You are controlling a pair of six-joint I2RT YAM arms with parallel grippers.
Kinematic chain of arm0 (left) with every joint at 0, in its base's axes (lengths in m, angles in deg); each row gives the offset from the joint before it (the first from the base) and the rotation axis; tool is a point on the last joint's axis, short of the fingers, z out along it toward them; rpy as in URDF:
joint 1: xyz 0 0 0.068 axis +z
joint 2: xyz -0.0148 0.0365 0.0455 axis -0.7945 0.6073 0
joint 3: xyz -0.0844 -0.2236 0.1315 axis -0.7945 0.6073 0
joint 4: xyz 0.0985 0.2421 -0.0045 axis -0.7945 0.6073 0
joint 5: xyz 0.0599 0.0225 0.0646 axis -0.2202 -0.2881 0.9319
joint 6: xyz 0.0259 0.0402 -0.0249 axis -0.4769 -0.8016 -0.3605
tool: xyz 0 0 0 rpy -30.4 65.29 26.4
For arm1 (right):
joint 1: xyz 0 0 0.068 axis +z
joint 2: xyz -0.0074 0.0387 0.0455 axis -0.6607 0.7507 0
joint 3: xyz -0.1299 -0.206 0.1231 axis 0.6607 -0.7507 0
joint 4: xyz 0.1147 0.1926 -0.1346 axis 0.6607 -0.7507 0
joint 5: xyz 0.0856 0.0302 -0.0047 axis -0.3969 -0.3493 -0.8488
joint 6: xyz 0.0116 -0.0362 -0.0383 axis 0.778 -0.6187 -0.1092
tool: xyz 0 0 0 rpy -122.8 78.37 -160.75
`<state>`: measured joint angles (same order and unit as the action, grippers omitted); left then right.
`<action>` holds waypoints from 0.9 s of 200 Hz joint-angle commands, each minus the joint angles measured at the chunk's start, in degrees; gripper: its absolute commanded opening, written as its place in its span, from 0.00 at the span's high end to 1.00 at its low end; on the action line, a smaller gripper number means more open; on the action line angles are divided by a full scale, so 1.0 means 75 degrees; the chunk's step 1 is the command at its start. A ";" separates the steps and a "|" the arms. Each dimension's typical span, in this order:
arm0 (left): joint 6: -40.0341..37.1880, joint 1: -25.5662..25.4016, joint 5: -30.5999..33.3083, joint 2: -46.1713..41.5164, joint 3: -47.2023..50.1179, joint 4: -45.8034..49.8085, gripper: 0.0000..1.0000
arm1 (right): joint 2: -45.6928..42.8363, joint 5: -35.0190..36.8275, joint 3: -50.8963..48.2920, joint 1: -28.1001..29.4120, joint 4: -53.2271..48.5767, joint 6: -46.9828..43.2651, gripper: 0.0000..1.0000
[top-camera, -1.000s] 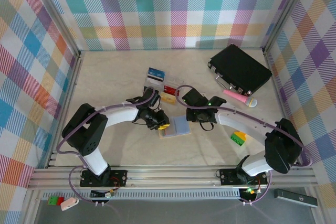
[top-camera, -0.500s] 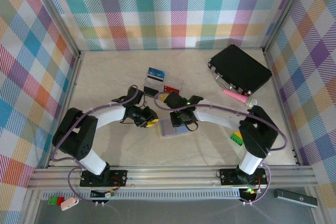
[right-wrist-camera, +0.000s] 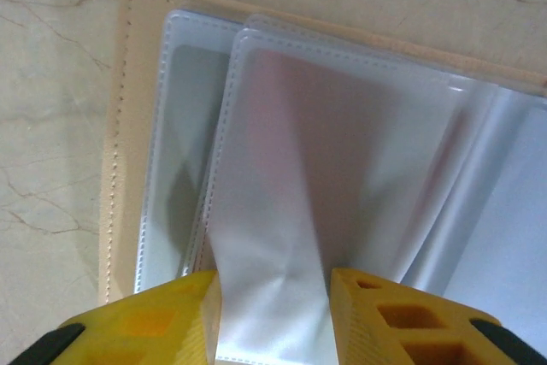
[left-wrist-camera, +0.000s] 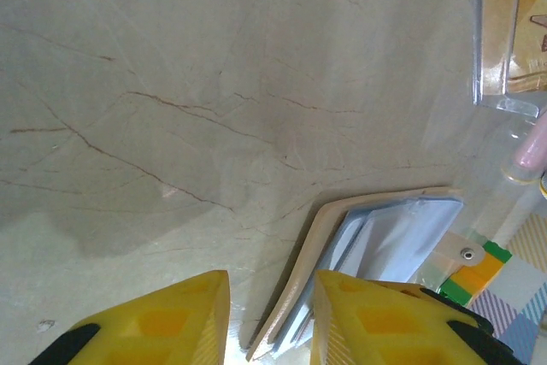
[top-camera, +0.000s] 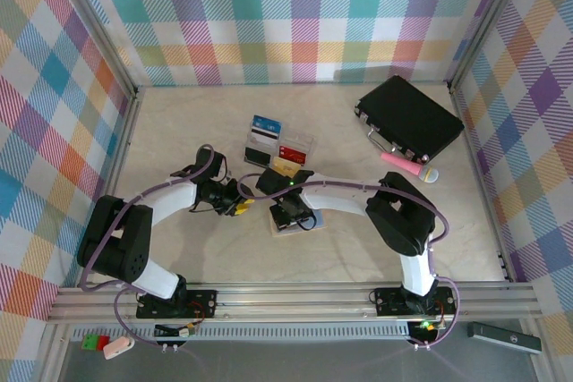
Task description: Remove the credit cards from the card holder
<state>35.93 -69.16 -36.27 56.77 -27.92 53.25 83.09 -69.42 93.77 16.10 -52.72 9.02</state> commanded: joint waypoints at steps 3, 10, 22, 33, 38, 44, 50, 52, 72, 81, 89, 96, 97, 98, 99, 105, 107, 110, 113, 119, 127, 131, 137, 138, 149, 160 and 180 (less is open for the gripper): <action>-0.0145 0.0063 -0.0146 -0.0150 0.0107 0.0242 0.68 | 0.0266 -0.0022 0.0089 -0.0009 -0.0310 -0.0063 0.64; -0.0142 0.0062 -0.0140 -0.0151 0.0106 0.0247 0.68 | 0.0318 -0.0008 0.0067 -0.0019 -0.0328 -0.0040 0.65; -0.0157 0.0063 -0.0141 -0.0154 0.0100 0.0260 0.68 | 0.0376 -0.0017 0.0030 -0.0020 -0.0305 0.0010 0.71; -0.0153 0.0063 -0.0141 -0.0185 0.0090 0.0294 0.68 | 0.0350 -0.0046 -0.0009 -0.0040 -0.0259 0.0055 0.75; -0.0150 0.0066 -0.0140 -0.0203 0.0093 0.0299 0.68 | 0.0319 -0.0058 -0.0028 -0.0043 -0.0219 0.0077 0.77; -0.0152 0.0063 -0.0140 -0.0227 0.0100 0.0306 0.68 | 0.0264 -0.0091 -0.0061 -0.0049 -0.0160 0.0097 0.80; -0.0169 0.0063 -0.0133 -0.0232 0.0090 0.0338 0.68 | 0.0197 -0.0109 -0.0101 -0.0060 -0.0058 0.0107 0.82; -0.0170 0.0063 -0.0129 -0.0242 0.0083 0.0347 0.68 | 0.0171 -0.0126 -0.0109 -0.0065 -0.0039 0.0116 0.82; -0.0192 0.0063 -0.0146 -0.0323 0.0063 0.0417 0.68 | -0.0072 -0.0103 -0.0169 -0.0112 0.0120 0.0276 0.86; -0.0191 0.0063 -0.0140 -0.0357 0.0040 0.0435 0.68 | -0.0186 -0.0048 -0.0209 -0.0127 0.0196 0.0347 0.87; -0.0192 0.0063 -0.0141 -0.0387 0.0030 0.0474 0.68 | -0.0305 0.0018 -0.0255 -0.0137 0.0257 0.0412 0.89; -0.0194 0.0058 -0.0140 -0.0415 0.0010 0.0497 0.68 | -0.0396 0.0100 -0.0286 -0.0148 0.0286 0.0483 0.90; -0.0194 0.0054 -0.0140 -0.0424 0.0008 0.0501 0.68 | -0.0406 0.0117 -0.0293 -0.0148 0.0293 0.0489 0.90; -0.0194 0.0053 -0.0146 -0.0428 0.0007 0.0498 0.68 | -0.0416 0.0131 -0.0296 -0.0148 0.0296 0.0504 0.90; -0.0194 0.0052 -0.0143 -0.0436 0.0013 0.0508 0.69 | -0.0433 0.0144 -0.0304 -0.0154 0.0292 0.0517 0.91; -0.0193 0.0051 -0.0140 -0.0447 -0.0004 0.0517 0.68 | -0.0499 0.0218 -0.0330 -0.0160 0.0299 0.0567 0.91; -0.0194 0.0051 -0.0140 -0.0463 -0.0005 0.0520 0.68 | -0.0515 0.0234 -0.0340 -0.0160 0.0308 0.0586 0.92; -0.0193 0.0048 -0.0140 -0.0473 -0.0004 0.0535 0.68 | -0.0563 0.0295 -0.0360 -0.0169 0.0315 0.0620 0.92; -0.0190 0.0042 -0.0140 -0.0479 -0.0002 0.0546 0.68 | -0.0586 0.0338 -0.0376 -0.0164 0.0322 0.0651 0.92; -0.0193 0.0034 -0.0143 -0.0502 0.0006 0.0541 0.68 | -0.0652 0.0433 -0.0420 -0.0181 0.0316 0.0712 0.92; -0.0193 0.0028 -0.0129 -0.0513 -0.0007 0.0563 0.68 | -0.0724 0.0573 -0.0479 -0.0184 0.0304 0.0798 0.92; -0.0194 0.0017 -0.0128 -0.0514 -0.0008 0.0570 0.68 | -0.0750 0.0645 -0.0506 -0.0185 0.0291 0.0851 0.92; -0.0185 0.0005 -0.0117 -0.0525 0.0006 0.0566 0.68 | -0.0801 0.0758 -0.0551 -0.0182 0.0258 0.0929 0.92; -0.0190 0.0005 -0.0123 -0.0520 0.0006 0.0565 0.69 | -0.0813 0.0780 -0.0566 -0.0189 0.0261 0.0952 0.92; -0.0185 -0.0018 -0.0114 -0.0538 -0.0001 0.0581 0.68 | -0.0890 0.0959 -0.0669 -0.0219 0.0205 0.1133 0.91; -0.0183 -0.0048 -0.0105 -0.0536 0.0002 0.0586 0.68 | -0.0970 0.1169 -0.0780 -0.0260 0.0117 0.1310 0.88; -0.0159 -0.0111 -0.0087 -0.0534 -0.0005 0.0577 0.68 | -0.1087 0.1459 -0.0968 -0.0355 -0.0067 0.1642 0.83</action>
<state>35.08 -69.40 -36.64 54.26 -27.77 55.66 77.03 -63.03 88.43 14.46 -50.84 16.98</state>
